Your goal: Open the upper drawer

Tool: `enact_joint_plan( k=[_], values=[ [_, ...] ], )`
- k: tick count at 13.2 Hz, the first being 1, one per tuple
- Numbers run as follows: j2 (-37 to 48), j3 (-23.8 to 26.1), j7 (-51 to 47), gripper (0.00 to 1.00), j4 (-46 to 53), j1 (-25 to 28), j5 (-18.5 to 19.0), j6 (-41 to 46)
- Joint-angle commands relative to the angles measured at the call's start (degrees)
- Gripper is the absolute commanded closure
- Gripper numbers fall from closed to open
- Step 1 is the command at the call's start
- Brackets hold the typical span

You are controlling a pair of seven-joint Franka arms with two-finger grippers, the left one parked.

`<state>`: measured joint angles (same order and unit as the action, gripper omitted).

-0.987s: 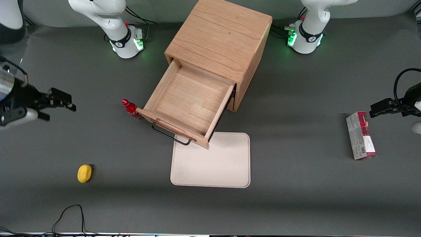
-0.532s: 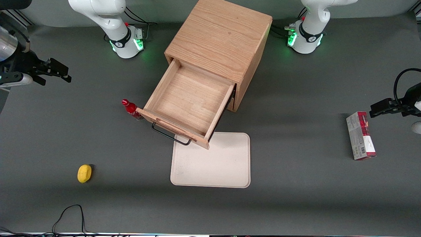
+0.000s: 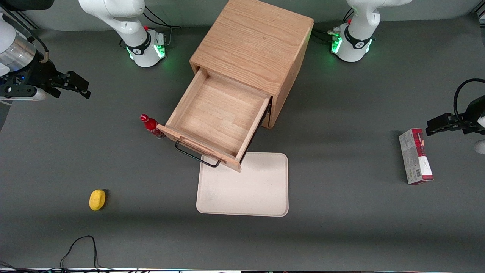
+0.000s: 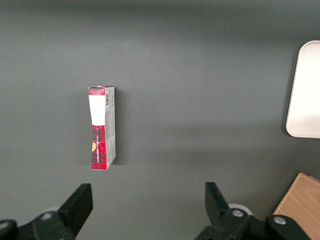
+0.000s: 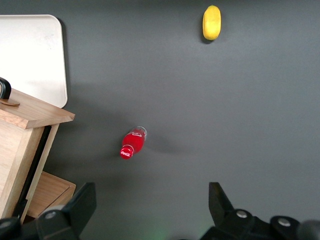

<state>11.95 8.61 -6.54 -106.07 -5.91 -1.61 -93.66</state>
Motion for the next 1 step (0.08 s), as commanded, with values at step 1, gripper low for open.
enact_joint_plan(
  k=[1],
  values=[
    [-2.27,-0.26,-1.55,0.0,3.23,0.29,0.38,1.47]
  ],
)
